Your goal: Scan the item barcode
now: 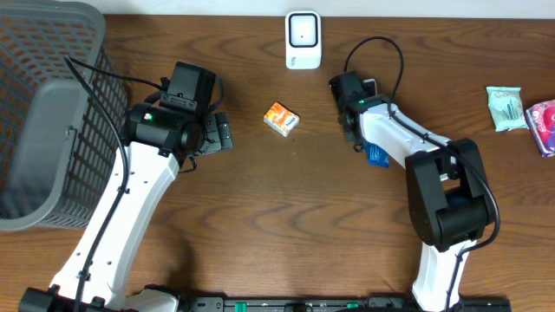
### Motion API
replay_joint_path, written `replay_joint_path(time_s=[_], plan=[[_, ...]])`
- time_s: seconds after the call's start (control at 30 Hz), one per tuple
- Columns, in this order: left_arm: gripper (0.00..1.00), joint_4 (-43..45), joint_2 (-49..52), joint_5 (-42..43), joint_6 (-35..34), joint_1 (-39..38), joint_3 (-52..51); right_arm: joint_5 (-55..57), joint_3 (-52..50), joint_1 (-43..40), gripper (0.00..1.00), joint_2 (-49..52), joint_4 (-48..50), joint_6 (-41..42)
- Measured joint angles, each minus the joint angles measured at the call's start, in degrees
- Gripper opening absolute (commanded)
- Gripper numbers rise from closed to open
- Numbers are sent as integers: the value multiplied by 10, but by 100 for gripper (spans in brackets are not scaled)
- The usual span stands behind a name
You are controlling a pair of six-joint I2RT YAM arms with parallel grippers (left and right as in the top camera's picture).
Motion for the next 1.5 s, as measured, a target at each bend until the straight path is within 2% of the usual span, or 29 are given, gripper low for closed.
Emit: replay_joint_path(time_s=[0.17,0.43,0.57,0.7,0.73,0.8,0.87,0.9,0.93,1.17,1.27,1.5], plan=[[98,0,0,0,0,0,0,-20,-5,-3,70,-3,15,-4],[98,0,0,0,0,0,0,16,-10,15,69,-3,12,-30],[98,0,0,0,0,0,0,-10,-10,3,69,-3,18,-32],[98,0,0,0,0,0,0,-34,-9,-17,64,-3,24,-29],[98,0,0,0,0,0,0,-39,-8,-21,60,-3,24,-28],[98,0,0,0,0,0,0,-50,-7,-24,36,-1,24,-27],[98,0,0,0,0,0,0,-61,-4,-26,21,3,24,-26],[98,0,0,0,0,0,0,-64,-3,-26,5,7,25,-26],[98,0,0,0,0,0,0,-66,-3,-27,1,7,25,-27],[98,0,0,0,0,0,0,-113,13,-38,1,7,3,-21],[98,0,0,0,0,0,0,-200,44,-43,1,10,-39,-18],[98,0,0,0,0,0,0,-614,119,-67,1,46,-82,-7]])
